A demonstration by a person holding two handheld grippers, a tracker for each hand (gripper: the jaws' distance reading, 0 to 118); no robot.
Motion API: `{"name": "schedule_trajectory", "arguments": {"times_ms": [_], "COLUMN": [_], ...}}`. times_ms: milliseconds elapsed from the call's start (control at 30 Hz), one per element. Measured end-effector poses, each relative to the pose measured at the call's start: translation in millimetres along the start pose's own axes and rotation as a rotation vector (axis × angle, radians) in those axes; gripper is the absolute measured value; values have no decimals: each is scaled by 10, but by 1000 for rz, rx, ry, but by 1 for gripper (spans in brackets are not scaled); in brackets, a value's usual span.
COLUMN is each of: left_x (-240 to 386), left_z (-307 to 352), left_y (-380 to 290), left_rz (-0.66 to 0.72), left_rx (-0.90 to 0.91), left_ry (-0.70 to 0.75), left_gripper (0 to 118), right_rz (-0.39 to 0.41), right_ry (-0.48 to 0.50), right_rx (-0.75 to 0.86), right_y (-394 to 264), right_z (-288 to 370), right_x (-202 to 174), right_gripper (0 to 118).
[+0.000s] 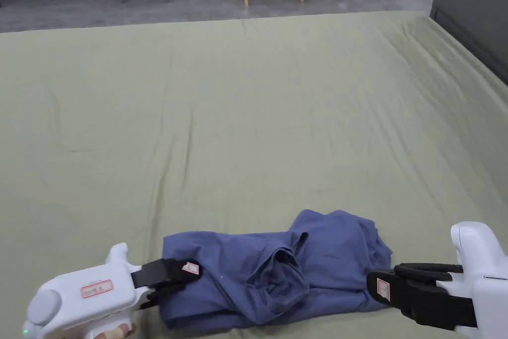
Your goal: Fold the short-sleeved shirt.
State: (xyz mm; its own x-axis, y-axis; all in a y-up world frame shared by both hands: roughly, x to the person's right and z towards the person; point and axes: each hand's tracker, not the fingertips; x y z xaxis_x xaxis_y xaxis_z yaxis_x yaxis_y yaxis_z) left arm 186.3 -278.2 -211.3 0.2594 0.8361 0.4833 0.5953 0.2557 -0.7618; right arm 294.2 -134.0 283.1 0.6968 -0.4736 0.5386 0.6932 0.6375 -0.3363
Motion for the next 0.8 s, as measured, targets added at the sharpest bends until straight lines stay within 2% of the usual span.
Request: {"name": "schedule_trajectory", "arguments": {"times_ms": [133, 233, 267, 433, 567, 667, 800], "left_x": [256, 456, 505, 918, 1282, 1667, 1947], "left_z": [445, 535, 514, 345, 165, -229, -1038], "left_y": [220, 219, 197, -34, -90, -219, -458], "left_rz": [-78, -89, -92, -42, -57, -129, -247], "left_rx": [48, 50, 48, 63, 102, 97, -32], "left_ry": [196, 438, 480, 441, 411, 430, 431], "left_gripper": [19, 19, 19, 19, 19, 19, 19], "right_rz": [22, 74, 85, 89, 56, 37, -2], "right_ry": [-27, -75, -87, -148, -108, -115, -137], "right_rx": [-17, -47, -58, -96, -66, -56, -52], "right_y": [24, 21, 13, -5, 20, 14, -34], "right_z": [-49, -111, -144, -326, -247, -173, -90], "right_x": [-62, -132, -148, -142, -110, -49, 50], "right_gripper": [2, 2, 2, 2, 2, 2, 2]}}
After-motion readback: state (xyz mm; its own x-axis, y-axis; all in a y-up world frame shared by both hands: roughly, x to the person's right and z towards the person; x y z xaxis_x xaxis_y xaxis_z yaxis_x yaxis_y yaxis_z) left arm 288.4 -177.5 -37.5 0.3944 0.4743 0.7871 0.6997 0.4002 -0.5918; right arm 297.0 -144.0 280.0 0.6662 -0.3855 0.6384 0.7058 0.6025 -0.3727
